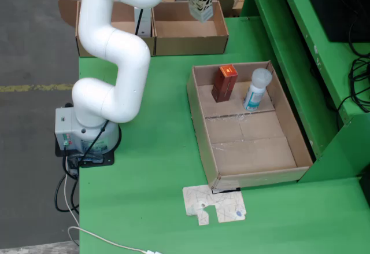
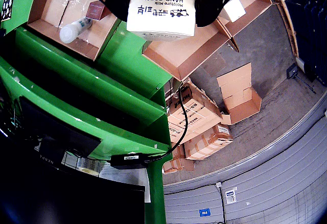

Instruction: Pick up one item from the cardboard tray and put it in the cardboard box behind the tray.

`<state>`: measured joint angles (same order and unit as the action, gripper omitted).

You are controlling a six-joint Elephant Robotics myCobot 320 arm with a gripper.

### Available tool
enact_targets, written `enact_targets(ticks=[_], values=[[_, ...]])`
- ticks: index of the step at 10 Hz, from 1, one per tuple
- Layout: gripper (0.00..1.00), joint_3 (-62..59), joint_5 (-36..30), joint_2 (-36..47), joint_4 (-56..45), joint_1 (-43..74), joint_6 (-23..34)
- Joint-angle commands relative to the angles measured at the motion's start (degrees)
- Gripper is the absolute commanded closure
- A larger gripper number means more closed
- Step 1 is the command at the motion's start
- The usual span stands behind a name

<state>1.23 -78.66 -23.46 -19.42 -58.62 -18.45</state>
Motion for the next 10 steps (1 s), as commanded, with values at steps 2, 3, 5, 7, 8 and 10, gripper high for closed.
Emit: enact_targets(ticks=[2,3,5,7,8,10], values=[[1.0,-1.2,1.7,0.2,1.9,-1.1,1.4],[1.0,-1.2,1.7,0.2,1.9,-1.1,1.4],[1.0,-1.2,1.7,0.2,1.9,-1.1,1.4],[1.0,-1.2,1.7,0.2,1.9,-1.1,1.4],[1.0,-1.2,3.3,-0.8,3.8,-0.6,3.8],[1.0,-1.2,8.2,-3.1,8.1,-1.2,8.6]])
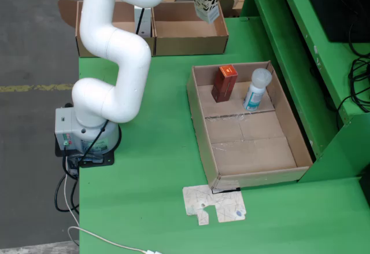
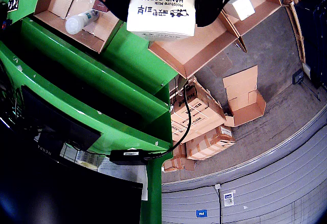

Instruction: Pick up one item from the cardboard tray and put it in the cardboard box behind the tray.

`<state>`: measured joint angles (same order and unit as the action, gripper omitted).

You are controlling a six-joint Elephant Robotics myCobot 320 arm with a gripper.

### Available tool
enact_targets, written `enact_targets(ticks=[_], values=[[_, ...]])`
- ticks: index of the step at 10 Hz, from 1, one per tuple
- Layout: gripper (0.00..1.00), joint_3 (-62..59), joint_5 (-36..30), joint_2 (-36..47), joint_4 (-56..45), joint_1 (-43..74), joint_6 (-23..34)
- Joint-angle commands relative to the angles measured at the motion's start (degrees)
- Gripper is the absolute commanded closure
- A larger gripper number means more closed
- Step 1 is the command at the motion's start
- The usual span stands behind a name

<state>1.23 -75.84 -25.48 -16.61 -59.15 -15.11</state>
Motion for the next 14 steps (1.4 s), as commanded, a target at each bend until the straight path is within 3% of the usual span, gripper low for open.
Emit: enact_targets(ticks=[1,2,3,4,5,12,13,14], values=[[1.0,-1.2,8.6,-2.3,8.0,-0.7,8.7],[1.0,-1.2,8.6,-2.3,8.0,-0.7,8.7],[1.0,-1.2,15.1,-6.3,14.1,-0.6,16.0],[1.0,-1.2,15.1,-6.3,14.1,-0.6,16.0],[1.0,-1.2,22.4,-9.5,21.0,-1.4,24.7],[1.0,-1.2,17.7,-6.7,19.1,-4.1,21.6],[1.0,-1.2,21.3,-17.3,45.8,-9.0,27.3],[1.0,-1.2,21.3,-17.0,45.8,-11.5,23.9]])
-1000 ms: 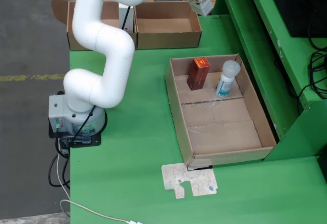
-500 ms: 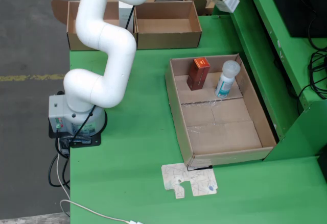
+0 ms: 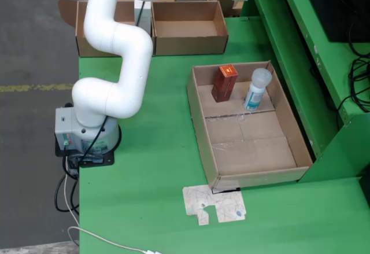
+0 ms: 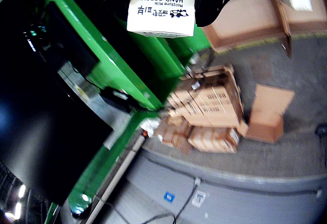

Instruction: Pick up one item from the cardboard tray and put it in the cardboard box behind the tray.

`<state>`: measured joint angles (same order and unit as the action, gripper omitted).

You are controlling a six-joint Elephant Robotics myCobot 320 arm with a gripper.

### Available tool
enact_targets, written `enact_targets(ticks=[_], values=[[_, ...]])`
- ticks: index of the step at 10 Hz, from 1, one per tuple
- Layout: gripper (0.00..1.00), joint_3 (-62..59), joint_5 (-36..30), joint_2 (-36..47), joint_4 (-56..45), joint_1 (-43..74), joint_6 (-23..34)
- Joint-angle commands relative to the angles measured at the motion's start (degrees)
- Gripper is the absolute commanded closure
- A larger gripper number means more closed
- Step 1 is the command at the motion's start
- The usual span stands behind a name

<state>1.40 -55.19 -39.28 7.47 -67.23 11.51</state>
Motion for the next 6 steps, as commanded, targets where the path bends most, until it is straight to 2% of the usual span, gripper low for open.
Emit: enact_targets(ticks=[1,2,3,4,5,6], values=[[1.0,-1.4,0.8,-3.6,21.2,-3.7,-2.5],[1.0,-1.4,-3.8,1.1,7.1,-4.3,-10.8],[1.0,-1.4,-27.6,4.3,-4.0,-2.4,-30.4],[1.0,-1.4,-27.6,4.3,-4.0,-2.4,-30.4],[1.0,-1.4,-38.9,6.2,-8.2,-1.9,-38.6],[1.0,-1.4,-38.9,6.2,-8.2,-1.9,-38.6]])
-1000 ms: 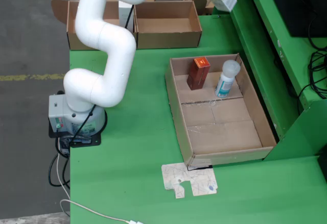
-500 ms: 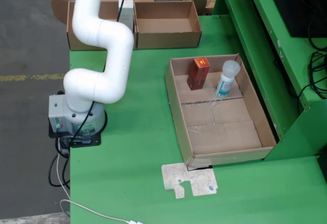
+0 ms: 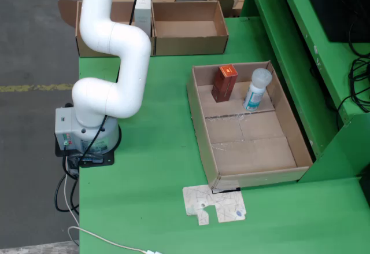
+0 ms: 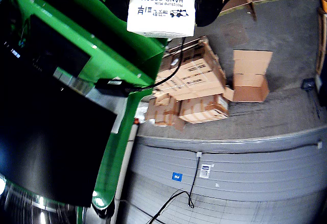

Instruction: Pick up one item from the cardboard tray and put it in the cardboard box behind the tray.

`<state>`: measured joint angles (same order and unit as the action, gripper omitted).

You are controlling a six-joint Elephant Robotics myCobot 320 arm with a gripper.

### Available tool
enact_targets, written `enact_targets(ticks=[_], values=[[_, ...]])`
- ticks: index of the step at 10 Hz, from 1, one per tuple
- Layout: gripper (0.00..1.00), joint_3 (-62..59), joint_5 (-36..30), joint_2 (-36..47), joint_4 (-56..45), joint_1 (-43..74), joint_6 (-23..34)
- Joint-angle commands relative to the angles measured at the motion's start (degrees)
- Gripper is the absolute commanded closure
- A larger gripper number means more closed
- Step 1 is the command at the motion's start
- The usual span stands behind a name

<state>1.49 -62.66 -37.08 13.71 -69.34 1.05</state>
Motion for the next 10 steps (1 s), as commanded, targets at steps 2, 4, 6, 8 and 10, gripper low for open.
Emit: enact_targets(ticks=[2,4,6,8,10], values=[[1.0,-1.5,-44.1,6.7,-21.6,0.0,-37.4],[1.0,-1.5,-50.5,8.0,-28.1,0.4,-40.5],[1.0,-1.5,-50.7,8.7,-31.5,1.7,-39.7],[1.0,-1.5,-51.4,8.2,-31.0,2.9,-39.6],[1.0,-1.5,-51.3,7.4,-29.6,3.3,-40.0]])
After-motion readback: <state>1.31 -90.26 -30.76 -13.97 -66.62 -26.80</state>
